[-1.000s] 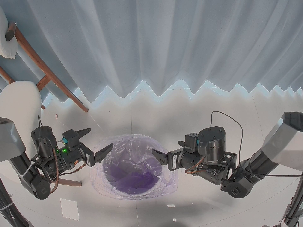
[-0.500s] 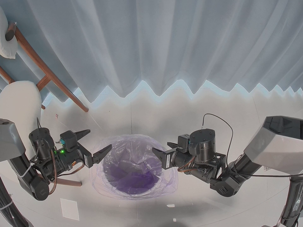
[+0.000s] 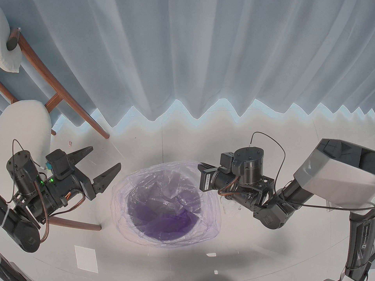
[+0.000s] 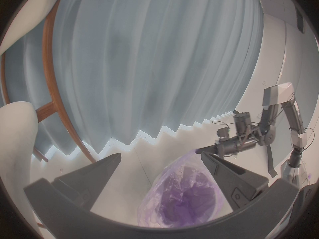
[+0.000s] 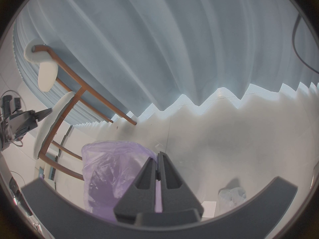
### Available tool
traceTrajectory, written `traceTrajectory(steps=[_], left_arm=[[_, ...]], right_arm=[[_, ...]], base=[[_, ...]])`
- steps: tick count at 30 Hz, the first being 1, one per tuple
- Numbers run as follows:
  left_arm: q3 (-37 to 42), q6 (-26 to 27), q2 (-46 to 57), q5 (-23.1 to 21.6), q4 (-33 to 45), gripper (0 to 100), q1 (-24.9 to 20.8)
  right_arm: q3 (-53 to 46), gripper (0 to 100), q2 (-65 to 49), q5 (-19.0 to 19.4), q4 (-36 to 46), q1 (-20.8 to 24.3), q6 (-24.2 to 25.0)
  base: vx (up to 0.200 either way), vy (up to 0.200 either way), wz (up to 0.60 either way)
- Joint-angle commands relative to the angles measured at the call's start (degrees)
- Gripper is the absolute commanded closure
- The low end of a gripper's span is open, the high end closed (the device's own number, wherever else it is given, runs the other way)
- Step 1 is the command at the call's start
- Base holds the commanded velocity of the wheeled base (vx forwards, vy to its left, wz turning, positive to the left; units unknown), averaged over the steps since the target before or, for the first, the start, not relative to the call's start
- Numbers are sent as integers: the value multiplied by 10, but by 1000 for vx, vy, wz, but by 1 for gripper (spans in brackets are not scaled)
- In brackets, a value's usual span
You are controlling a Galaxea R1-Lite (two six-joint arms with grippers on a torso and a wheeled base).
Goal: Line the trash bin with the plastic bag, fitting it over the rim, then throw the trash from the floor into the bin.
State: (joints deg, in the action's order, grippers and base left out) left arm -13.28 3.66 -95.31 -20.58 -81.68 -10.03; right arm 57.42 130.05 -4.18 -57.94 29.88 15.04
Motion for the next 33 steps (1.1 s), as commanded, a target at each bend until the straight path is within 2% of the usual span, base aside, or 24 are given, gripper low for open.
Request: traceTrajectory(steps=[1, 4, 9, 12, 16, 20, 33], left_arm=[[45, -6, 116, -1, 52, 0, -3], [62, -10, 154, -1, 88, 0, -3], [65, -38, 170, 12, 96, 0, -10], [64, -71, 170, 34, 93, 0, -15], [81, -126, 181, 65, 96, 0, -47], [91, -179, 197, 66, 95, 0, -58], [116, -182, 210, 41, 92, 0, -51]], right_arm=[[38, 100, 30, 6, 1, -24, 2], [50, 100, 41, 14, 1, -28, 2], [70, 100, 59, 20, 1, -30, 2], [93, 100, 81, 22, 2, -35, 2], [122, 100, 102, 23, 7, -39, 3], [154, 100, 122, 24, 15, -40, 3], [239, 100, 166, 30, 63, -61, 52]], base=[[0, 0, 0], [0, 0, 0], [0, 0, 0], [0, 0, 0], [0, 0, 0], [0, 0, 0], [0, 0, 0]])
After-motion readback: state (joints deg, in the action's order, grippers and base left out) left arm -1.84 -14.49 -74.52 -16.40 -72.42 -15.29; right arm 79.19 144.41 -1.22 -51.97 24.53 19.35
